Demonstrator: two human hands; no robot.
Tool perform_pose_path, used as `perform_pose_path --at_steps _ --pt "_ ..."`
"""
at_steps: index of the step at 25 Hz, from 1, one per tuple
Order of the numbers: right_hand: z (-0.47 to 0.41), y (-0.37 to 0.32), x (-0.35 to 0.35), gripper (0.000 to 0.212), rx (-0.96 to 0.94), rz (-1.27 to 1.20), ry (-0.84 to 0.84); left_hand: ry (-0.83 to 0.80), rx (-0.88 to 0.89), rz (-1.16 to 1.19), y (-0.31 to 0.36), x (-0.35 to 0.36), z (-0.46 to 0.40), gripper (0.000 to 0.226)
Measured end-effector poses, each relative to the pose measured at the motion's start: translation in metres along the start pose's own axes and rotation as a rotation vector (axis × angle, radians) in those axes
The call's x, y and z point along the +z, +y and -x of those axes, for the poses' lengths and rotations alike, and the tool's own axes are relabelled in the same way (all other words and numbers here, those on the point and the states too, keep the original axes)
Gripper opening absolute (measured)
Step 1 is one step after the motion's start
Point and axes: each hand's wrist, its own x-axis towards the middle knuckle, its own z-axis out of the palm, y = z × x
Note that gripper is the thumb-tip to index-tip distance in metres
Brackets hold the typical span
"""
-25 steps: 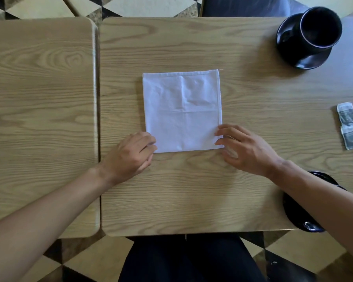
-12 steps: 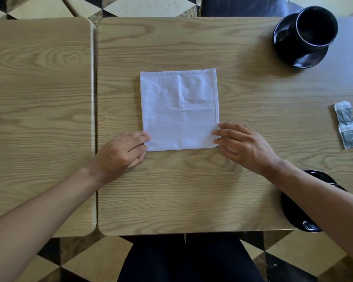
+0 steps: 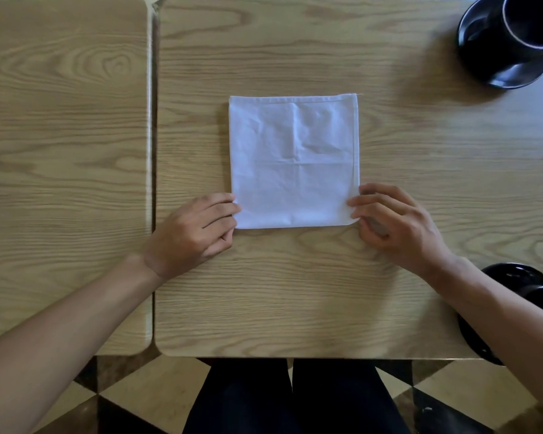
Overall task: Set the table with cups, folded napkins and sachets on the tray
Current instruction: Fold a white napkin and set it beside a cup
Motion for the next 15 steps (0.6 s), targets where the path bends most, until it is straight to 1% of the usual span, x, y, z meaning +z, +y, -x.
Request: perform_pose_path --at_steps 3,5,8,10,12,15 --pt "0.005 -0.003 -0.003 0.014 -0.016 0.006 -0.049 -0.035 -0.02 0.033 0.001 -0.002 0.008 0.015" --pt "0.004 -0.001 -0.007 0.019 -0.032 0.004 -0.1 -0.045 0.001 0.031 -0.002 -0.004 0.007 0.016" --pt "-0.002 0.006 -0.014 0.019 -0.082 0.008 -0.162 -0.015 0.104 -0.038 -0.009 -0.006 0.0 0.014" --pt "-0.004 0.008 -0.015 0.018 -0.129 0.055 -0.158 0.002 0.197 -0.111 -0.013 -0.007 -0.006 0.013" --pt "-0.004 0.006 -0.013 0.016 -0.15 0.09 -0.131 0.019 0.234 -0.155 -0.015 -0.007 -0.011 0.013" --pt "-0.005 0.001 -0.01 0.015 -0.119 0.069 -0.086 0.047 0.158 -0.155 -0.008 -0.006 -0.017 0.012"
